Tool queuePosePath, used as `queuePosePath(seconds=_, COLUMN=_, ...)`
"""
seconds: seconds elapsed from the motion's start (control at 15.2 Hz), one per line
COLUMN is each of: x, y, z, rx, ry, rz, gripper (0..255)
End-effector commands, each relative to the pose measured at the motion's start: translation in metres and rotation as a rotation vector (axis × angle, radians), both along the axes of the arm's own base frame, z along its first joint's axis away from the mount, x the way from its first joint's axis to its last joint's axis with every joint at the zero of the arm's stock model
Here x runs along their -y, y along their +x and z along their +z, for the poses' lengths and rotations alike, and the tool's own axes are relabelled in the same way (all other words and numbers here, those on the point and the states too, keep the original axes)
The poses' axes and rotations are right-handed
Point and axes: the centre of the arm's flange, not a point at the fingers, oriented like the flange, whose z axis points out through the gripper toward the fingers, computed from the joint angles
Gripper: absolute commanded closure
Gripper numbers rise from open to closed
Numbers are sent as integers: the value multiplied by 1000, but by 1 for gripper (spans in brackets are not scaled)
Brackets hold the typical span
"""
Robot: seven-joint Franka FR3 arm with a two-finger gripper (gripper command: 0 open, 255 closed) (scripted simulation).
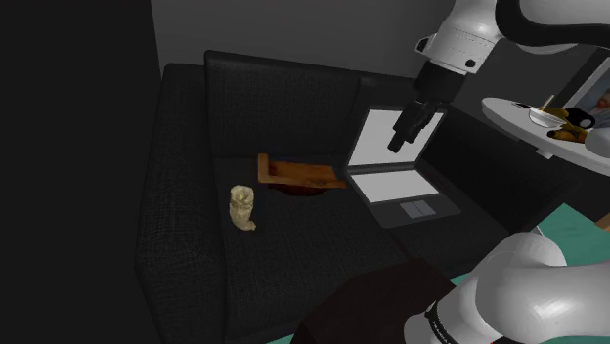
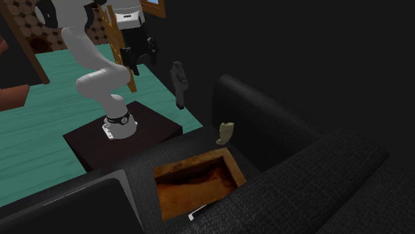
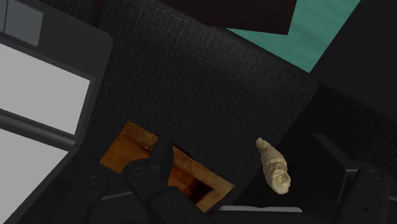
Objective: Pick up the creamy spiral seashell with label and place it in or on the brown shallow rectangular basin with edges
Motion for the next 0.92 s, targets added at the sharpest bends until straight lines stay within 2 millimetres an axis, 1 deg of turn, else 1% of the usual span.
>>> queuePosePath(seconds=0.0, x=0, y=0, z=0, rx=0, ry=0, rz=0, gripper=0)
queuePosePath(seconds=0.86, x=-93, y=107, z=-100, rx=12, ry=-37, rz=4, gripper=0)
